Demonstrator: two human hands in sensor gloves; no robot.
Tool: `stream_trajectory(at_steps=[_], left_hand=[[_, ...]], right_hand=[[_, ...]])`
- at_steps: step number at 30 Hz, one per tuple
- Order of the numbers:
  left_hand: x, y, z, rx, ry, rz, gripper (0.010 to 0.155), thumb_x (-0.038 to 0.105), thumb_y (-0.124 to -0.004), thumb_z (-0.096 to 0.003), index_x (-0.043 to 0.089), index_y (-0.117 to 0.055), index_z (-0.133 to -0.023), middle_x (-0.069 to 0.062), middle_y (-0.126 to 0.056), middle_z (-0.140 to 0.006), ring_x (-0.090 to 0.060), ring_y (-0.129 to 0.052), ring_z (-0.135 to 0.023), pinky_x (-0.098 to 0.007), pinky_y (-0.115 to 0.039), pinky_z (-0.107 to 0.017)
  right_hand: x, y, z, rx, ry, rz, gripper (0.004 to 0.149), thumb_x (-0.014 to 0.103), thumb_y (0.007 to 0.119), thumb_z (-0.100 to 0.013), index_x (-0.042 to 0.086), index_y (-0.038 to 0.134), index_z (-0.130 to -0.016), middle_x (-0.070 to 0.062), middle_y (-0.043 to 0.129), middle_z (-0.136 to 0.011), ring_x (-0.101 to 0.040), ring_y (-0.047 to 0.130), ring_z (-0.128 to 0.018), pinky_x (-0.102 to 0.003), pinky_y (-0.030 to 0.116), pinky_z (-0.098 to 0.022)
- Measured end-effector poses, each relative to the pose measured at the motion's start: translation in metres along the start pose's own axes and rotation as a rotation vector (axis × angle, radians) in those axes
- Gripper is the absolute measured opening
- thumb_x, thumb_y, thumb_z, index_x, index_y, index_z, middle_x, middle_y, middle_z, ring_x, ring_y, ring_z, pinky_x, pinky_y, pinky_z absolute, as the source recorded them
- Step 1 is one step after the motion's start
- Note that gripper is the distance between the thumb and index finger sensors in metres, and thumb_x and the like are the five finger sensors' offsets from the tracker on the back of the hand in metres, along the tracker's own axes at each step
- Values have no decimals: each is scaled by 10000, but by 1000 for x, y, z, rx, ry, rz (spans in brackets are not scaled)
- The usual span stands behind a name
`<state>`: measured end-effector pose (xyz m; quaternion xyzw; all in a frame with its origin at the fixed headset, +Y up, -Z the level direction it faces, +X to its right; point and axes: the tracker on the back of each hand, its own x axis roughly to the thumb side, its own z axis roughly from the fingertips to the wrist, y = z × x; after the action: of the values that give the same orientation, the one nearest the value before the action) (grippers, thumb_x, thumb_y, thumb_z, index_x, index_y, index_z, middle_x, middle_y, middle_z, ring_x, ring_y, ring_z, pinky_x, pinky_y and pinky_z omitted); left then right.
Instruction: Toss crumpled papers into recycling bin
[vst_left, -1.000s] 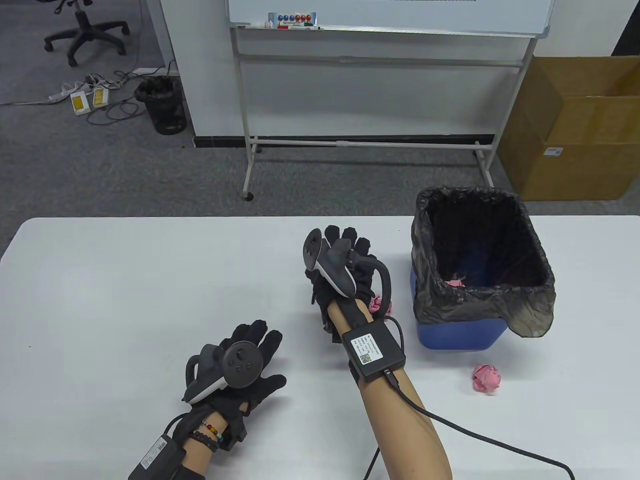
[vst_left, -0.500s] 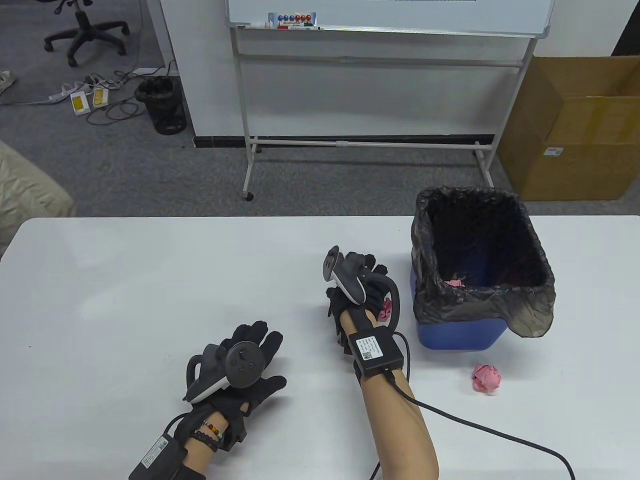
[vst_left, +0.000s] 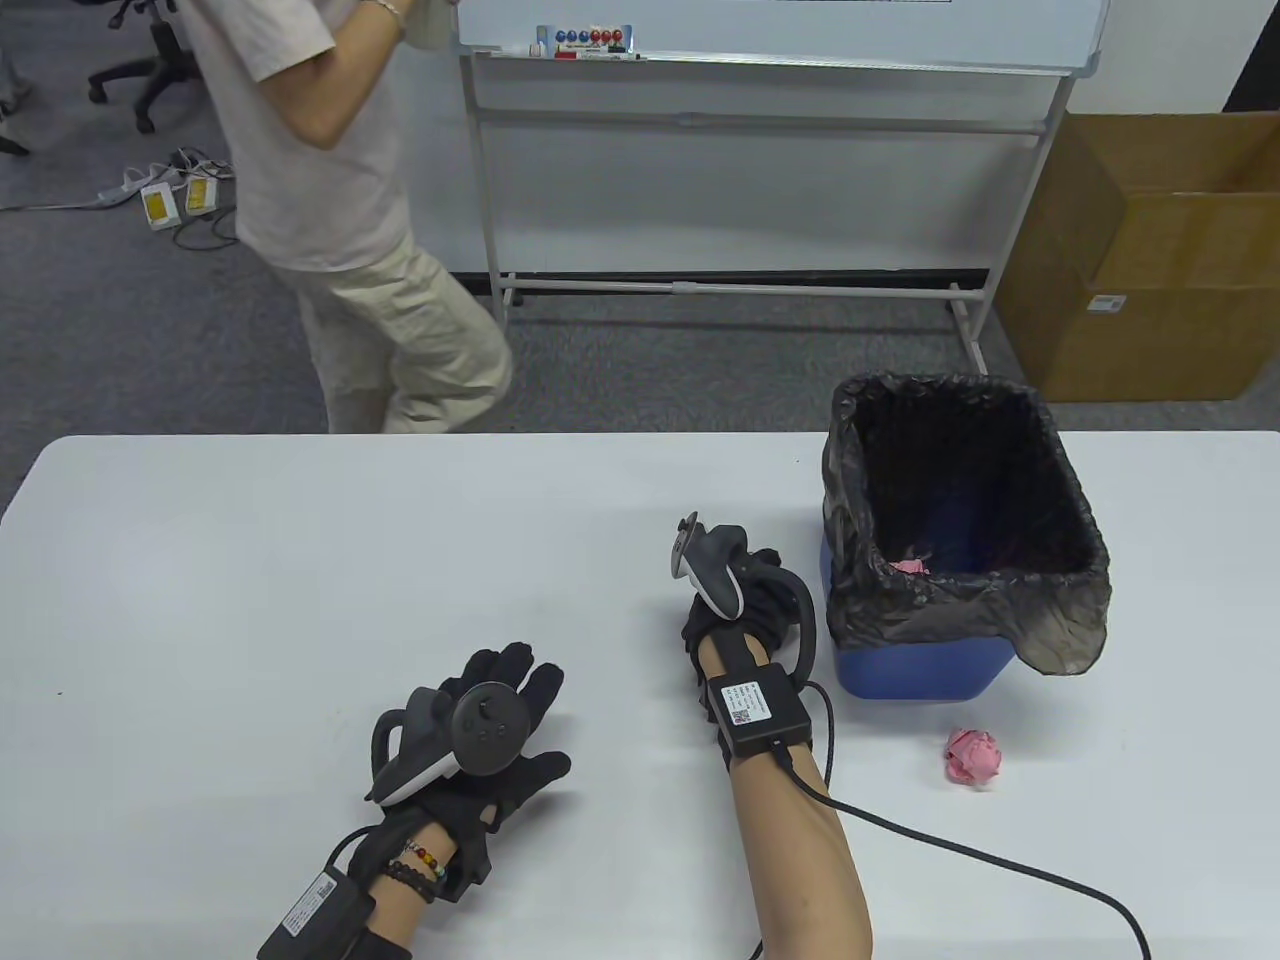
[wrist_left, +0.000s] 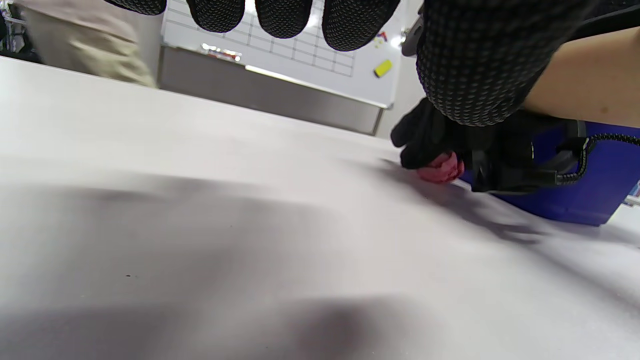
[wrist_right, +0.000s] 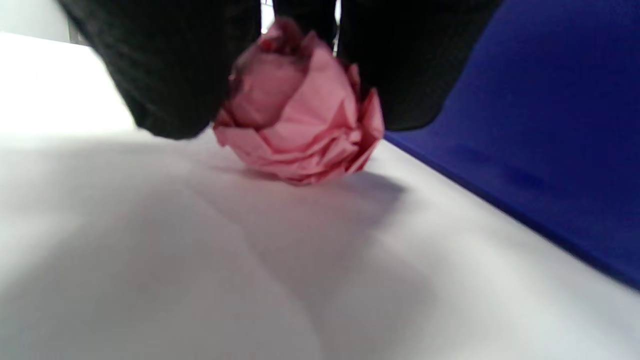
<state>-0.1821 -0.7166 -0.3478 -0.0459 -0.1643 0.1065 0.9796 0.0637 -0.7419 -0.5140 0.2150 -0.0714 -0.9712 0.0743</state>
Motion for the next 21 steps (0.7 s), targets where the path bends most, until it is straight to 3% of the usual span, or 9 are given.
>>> stream_trajectory(at_steps=[6,13,21], left_hand=[[-1,1,0,4,1,4,842,545,-834,-431,233,-468,-1123,-142,-340,-1237,-488,-383,-1121,-704,-435,-745],[1,0,0,1,-8,7,844,546,-834,-431,234,-466,-1123,-140,-337,-1238,-486,-380,-1123,-701,-434,-748],[4,-1,0,5,-22,6,844,547,-833,-431,235,-464,-1123,-141,-335,-1238,-479,-363,-1126,-702,-424,-748]], right_hand=[[-2,-5,2,-82,2,24,514,371,910,-357,289,866,-863,0,863,-957,-265,959,-849,-334,916,-559],[-4,-18,19,-102,-78,-6,472,366,907,-358,289,900,-824,11,892,-931,-257,983,-833,-332,935,-544],[-3,-45,53,-39,-195,-77,469,369,906,-364,281,908,-825,5,903,-927,-265,993,-828,-333,944,-535]])
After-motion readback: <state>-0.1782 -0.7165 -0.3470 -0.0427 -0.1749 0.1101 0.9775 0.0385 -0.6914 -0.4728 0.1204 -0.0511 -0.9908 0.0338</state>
